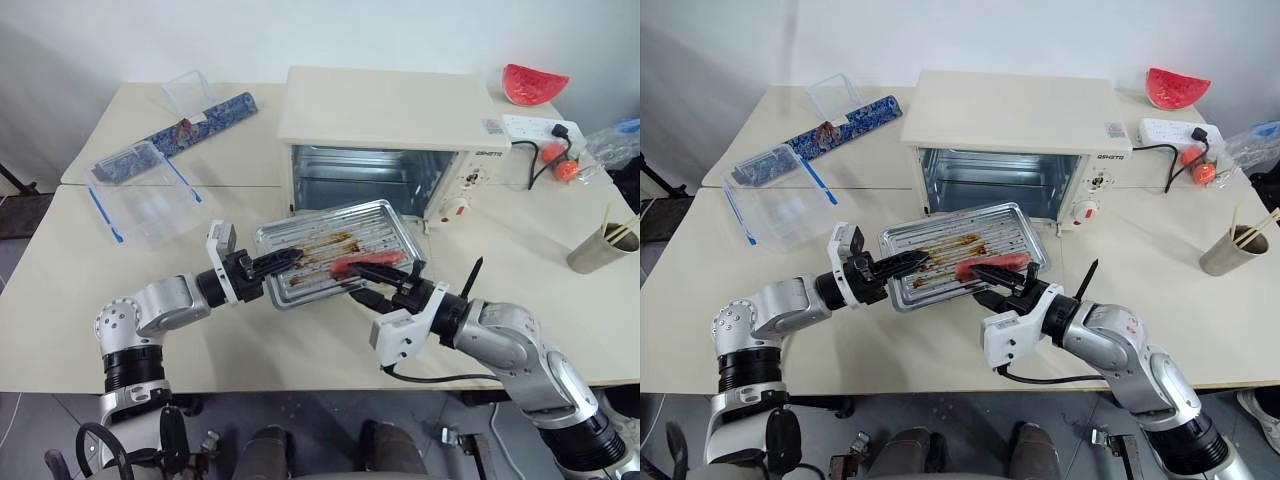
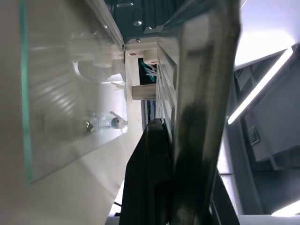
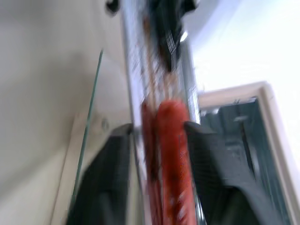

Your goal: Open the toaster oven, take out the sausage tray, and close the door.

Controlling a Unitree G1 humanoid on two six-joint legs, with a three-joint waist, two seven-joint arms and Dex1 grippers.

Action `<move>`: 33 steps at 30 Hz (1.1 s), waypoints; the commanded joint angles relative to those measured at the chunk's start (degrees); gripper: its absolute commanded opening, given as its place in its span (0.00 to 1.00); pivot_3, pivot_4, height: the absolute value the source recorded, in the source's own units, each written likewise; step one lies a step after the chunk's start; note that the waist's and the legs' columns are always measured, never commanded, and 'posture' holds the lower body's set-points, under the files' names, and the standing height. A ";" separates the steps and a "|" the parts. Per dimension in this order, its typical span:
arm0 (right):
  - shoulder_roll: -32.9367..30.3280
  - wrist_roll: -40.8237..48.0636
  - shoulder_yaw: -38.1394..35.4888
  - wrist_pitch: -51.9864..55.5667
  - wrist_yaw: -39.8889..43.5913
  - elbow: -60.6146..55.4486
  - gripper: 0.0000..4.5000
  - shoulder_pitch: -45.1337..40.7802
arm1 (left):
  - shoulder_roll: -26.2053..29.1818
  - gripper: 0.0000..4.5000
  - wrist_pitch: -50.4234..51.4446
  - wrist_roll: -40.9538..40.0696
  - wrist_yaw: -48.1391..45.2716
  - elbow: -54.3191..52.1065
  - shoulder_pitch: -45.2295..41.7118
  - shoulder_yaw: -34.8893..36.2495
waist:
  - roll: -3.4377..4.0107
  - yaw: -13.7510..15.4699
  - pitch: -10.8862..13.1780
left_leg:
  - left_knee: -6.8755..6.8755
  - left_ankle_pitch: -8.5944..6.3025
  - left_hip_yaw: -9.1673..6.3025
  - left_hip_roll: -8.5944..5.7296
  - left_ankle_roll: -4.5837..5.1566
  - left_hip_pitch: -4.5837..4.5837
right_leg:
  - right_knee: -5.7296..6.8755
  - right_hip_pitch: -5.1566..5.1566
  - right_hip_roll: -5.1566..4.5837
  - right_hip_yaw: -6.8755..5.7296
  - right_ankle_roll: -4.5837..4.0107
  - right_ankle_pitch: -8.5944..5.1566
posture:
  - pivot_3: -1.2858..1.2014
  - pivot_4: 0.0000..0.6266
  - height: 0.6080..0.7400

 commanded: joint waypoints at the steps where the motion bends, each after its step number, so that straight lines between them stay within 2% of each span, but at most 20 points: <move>1: -2.44 9.95 -2.82 -0.57 3.70 -4.27 0.72 4.15 | 3.13 0.00 -2.17 -3.84 -1.53 0.29 0.83 -0.43 | -0.01 0.14 0.00 | 0.00 0.00 -0.01 -0.01 0.00 0.00 | -0.01 0.02 0.02 0.03 0.00 0.00 | 0.52 0.24 1.00; 5: -6.64 18.87 -6.82 -5.98 6.77 -5.06 0.99 11.88 | 8.78 0.00 -1.54 -3.84 -6.10 1.61 4.11 0.56 | -0.01 0.10 -0.01 | -0.01 -0.01 0.19 -0.03 0.02 0.03 | -0.11 0.00 0.07 0.28 0.00 0.00 | 0.52 0.24 1.00; 9: -7.69 32.99 -13.05 -0.94 9.55 -3.01 1.00 19.40 | 14.38 0.00 0.81 -3.84 -16.12 0.39 9.81 3.59 | -0.03 -0.30 -0.01 | -0.10 -0.01 0.39 0.03 0.02 0.07 | -0.13 -0.02 0.14 0.35 0.00 0.00 | 0.52 0.24 1.00; 13: -5.37 42.63 -22.69 10.00 6.07 6.60 1.00 17.51 | 16.29 0.00 -2.64 -3.84 -22.17 -1.77 17.04 9.39 | -0.02 -0.30 -0.01 | -0.07 -0.01 0.43 0.06 0.03 0.16 | -0.16 -0.03 0.15 0.54 -0.03 -0.02 | 0.52 0.24 1.00; 15: -6.28 44.83 -25.46 12.11 7.91 11.97 1.00 15.94 | 15.54 0.00 -4.31 -3.84 -24.15 -4.88 20.84 12.51 | -0.03 -0.29 -0.01 | 0.02 -0.03 0.43 0.07 0.06 0.15 | -0.14 -0.03 0.13 0.57 -0.05 -0.02 | 0.52 0.24 1.00; 18: -7.73 45.41 -26.63 11.82 12.69 18.69 0.86 13.99 | 15.11 0.00 -6.13 -3.84 -26.77 -7.90 27.82 17.05 | 0.00 -0.26 0.00 | -0.03 -0.06 0.44 0.06 0.09 0.14 | -0.17 -0.06 0.10 0.59 -0.06 -0.03 | 0.52 0.24 1.00; 22: -8.53 42.86 -24.99 8.29 17.88 27.04 0.59 10.63 | 13.71 0.00 -9.41 -3.84 -27.57 -9.18 33.82 21.19 | 0.00 -0.23 0.00 | -0.12 -0.08 0.47 0.08 0.07 0.12 | -0.22 -0.09 0.11 0.58 -0.06 -0.03 | 0.52 0.24 1.00; 29: -6.45 39.34 -20.20 6.83 22.09 41.51 0.06 0.70 | 9.19 0.00 -16.71 -3.84 -24.74 -9.39 33.14 23.85 | 0.01 -0.30 0.00 | 0.04 -0.09 0.48 0.06 0.11 0.13 | -0.12 -0.08 0.04 0.61 -0.06 -0.03 | 0.52 0.24 1.00; 30: -5.91 39.01 -19.41 7.01 22.59 42.85 0.01 -0.72 | 8.76 0.00 -17.74 -3.84 -23.95 -9.27 32.79 23.78 | 0.01 -0.35 0.00 | 0.04 -0.09 0.48 0.06 0.10 0.12 | -0.13 -0.08 0.05 0.60 -0.06 -0.03 | 0.52 0.24 1.00; 33: -4.65 38.08 -17.35 7.36 23.92 45.25 0.01 -3.66 | 7.74 0.00 -19.93 -3.84 -22.24 -8.97 32.28 23.81 | 0.01 -0.34 0.00 | 0.03 -0.09 0.48 0.06 0.10 0.08 | -0.16 -0.09 0.05 0.57 -0.06 -0.03 | 0.52 0.24 1.00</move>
